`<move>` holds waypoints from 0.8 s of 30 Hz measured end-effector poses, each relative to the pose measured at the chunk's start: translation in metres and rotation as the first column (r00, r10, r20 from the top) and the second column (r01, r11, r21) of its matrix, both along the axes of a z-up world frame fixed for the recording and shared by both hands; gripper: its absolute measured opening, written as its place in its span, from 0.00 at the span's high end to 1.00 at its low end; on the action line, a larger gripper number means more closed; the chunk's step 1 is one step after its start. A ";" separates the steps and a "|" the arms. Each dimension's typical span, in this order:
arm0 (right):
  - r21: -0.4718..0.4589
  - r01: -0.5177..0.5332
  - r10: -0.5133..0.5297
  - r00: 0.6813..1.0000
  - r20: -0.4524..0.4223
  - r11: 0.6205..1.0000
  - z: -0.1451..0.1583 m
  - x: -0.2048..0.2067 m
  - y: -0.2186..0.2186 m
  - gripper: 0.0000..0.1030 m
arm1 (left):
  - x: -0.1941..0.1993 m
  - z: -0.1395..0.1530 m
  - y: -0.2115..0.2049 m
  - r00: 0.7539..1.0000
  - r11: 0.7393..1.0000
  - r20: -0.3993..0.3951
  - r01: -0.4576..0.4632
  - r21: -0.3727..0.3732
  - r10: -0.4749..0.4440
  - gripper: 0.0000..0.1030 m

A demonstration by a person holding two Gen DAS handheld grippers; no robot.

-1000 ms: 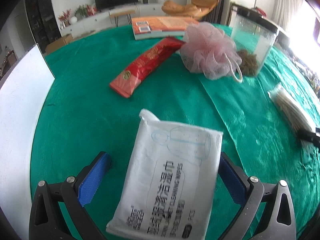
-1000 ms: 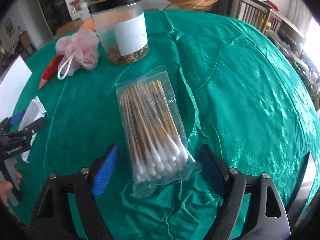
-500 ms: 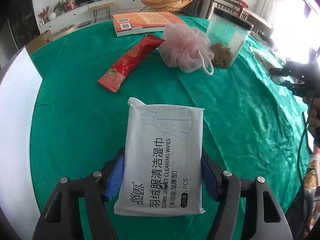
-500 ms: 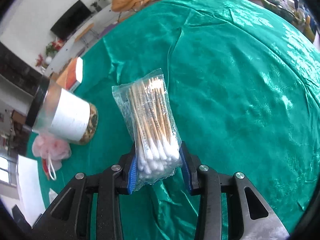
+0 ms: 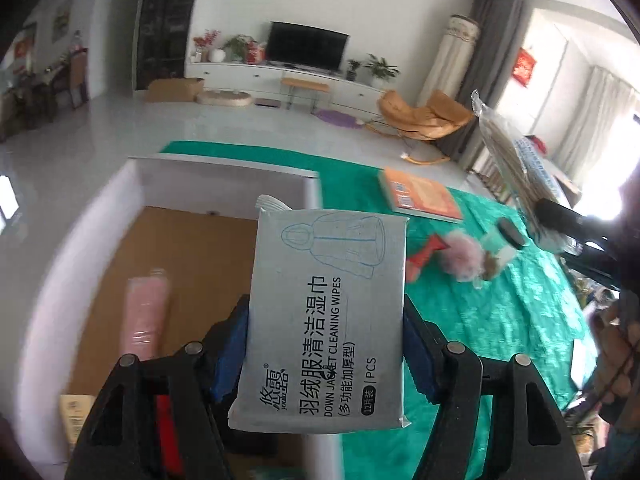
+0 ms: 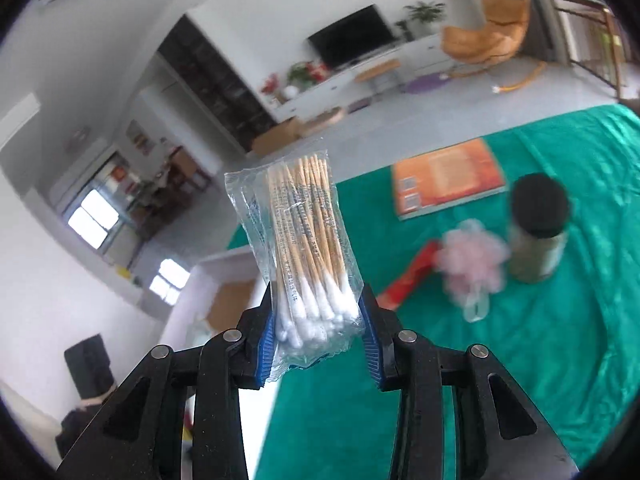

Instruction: Organize soft objects

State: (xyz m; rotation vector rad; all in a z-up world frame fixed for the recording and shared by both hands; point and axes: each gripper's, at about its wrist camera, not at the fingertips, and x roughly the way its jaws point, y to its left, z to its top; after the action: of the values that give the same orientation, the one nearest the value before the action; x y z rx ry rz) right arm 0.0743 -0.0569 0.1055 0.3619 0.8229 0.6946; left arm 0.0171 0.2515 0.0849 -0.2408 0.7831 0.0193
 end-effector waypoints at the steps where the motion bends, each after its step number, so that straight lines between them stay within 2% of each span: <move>1: 0.008 -0.062 0.062 0.998 -0.004 0.998 -0.002 -0.011 0.032 0.61 | -0.010 -0.002 0.018 0.998 0.998 -0.023 -0.051 0.048 0.052 0.24; 2: 0.017 -0.119 0.119 0.993 -0.014 0.993 -0.006 -0.020 0.061 0.61 | -0.018 -0.008 0.033 0.994 0.991 -0.048 -0.097 0.093 0.102 0.15; 3: 0.031 -0.179 0.180 0.983 -0.029 0.983 -0.012 -0.029 0.088 0.55 | -0.026 -0.014 0.048 0.985 0.979 -0.066 -0.147 0.140 0.157 0.01; 5: 0.061 -0.291 0.295 0.953 -0.068 0.955 -0.028 -0.043 0.127 0.33 | -0.041 -0.027 0.069 0.966 0.953 -0.082 -0.226 0.200 0.246 0.00; 6: 0.059 -0.312 0.316 0.946 -0.073 0.948 -0.034 -0.048 0.137 0.28 | -0.045 -0.032 0.076 0.957 0.945 -0.092 -0.250 0.212 0.274 0.00; 8: 0.012 -0.298 0.298 0.954 -0.038 0.955 -0.045 -0.052 0.133 0.28 | -0.052 -0.038 0.079 0.951 0.939 -0.077 -0.279 0.203 0.299 0.00; 9: -0.030 -0.271 0.271 0.962 -0.008 0.962 -0.051 -0.050 0.124 0.28 | -0.053 -0.039 0.076 0.955 0.944 -0.063 -0.276 0.179 0.291 0.00; 11: -0.136 -0.169 0.176 0.983 0.045 0.976 -0.065 -0.050 0.101 0.28 | -0.049 -0.038 0.061 0.968 0.963 -0.034 -0.243 0.120 0.249 0.00; 13: -0.273 -0.025 0.057 0.992 0.112 0.962 -0.088 -0.039 0.063 0.24 | -0.042 -0.033 0.037 0.985 0.982 -0.008 -0.173 0.073 0.174 0.00; 15: -0.419 0.132 -0.069 0.984 0.161 0.898 -0.121 -0.032 0.022 0.24 | -0.035 -0.022 -0.001 0.997 0.996 0.021 -0.075 0.042 0.074 0.00; 17: -0.508 0.244 -0.198 0.970 0.143 0.826 -0.155 -0.025 -0.025 0.24 | -0.027 -0.018 -0.045 0.998 0.999 0.049 0.032 0.029 -0.034 0.00; 18: -0.521 0.283 -0.257 0.959 0.123 0.806 -0.167 -0.024 -0.048 0.24 | -0.023 -0.019 -0.070 0.995 0.996 0.054 0.083 0.027 -0.084 0.00; 20: -0.520 0.355 -0.353 0.929 0.108 0.777 -0.183 -0.023 -0.089 0.24 | -0.011 -0.038 -0.118 0.984 0.984 0.008 0.180 0.012 -0.181 0.00; 22: -0.530 0.408 -0.412 0.904 0.118 0.744 -0.191 -0.027 -0.115 0.24 | 0.003 -0.067 -0.164 0.958 0.960 -0.047 0.281 -0.016 -0.281 0.00; 24: -0.542 0.437 -0.436 0.889 0.138 0.718 -0.198 -0.036 -0.129 0.24 | 0.018 -0.095 -0.197 0.947 0.952 -0.096 0.307 -0.020 -0.307 0.00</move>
State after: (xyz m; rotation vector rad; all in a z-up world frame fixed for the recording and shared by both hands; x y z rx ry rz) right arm 0.0383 -0.1857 -0.0930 0.0084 0.8595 -0.0156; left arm 0.0350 0.0542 -0.0097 -0.1208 0.9127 -0.2675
